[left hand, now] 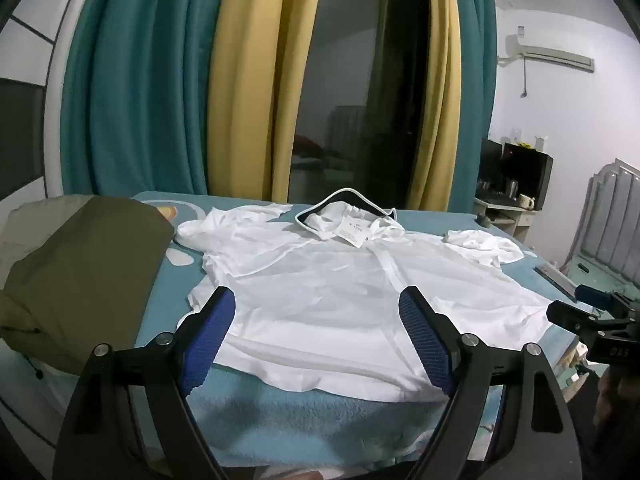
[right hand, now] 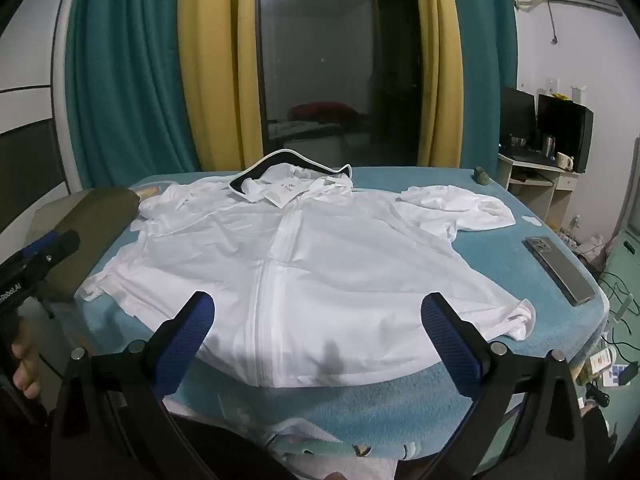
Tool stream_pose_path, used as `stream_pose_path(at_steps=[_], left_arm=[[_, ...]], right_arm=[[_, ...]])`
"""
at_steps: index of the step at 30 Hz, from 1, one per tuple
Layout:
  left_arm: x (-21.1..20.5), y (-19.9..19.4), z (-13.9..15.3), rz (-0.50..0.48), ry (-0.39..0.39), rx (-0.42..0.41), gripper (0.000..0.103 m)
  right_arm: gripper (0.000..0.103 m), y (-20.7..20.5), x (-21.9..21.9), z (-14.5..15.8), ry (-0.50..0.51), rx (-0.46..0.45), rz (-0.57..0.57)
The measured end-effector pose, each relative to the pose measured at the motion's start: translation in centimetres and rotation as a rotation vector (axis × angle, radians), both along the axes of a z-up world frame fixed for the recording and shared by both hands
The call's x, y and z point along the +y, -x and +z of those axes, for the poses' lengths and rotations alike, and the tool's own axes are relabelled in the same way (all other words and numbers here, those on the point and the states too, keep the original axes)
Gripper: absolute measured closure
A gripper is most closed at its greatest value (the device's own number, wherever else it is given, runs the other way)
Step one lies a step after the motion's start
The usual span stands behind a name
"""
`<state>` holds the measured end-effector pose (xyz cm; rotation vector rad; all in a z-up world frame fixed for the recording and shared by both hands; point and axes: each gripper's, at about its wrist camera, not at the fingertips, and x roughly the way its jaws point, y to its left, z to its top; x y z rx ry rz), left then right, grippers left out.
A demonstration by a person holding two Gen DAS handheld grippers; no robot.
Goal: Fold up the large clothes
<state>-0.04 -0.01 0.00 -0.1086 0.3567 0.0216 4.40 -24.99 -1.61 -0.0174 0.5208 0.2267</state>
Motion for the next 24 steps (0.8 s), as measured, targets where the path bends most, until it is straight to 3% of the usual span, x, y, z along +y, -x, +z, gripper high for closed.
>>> stream_pose_path(at_steps=[24], left_arm=[[0.0,0.3,0.0,-0.002,0.001,0.023,0.017]], right_arm=[[0.001,-0.1,-0.7,-0.5,-0.001,0.013,-0.009]])
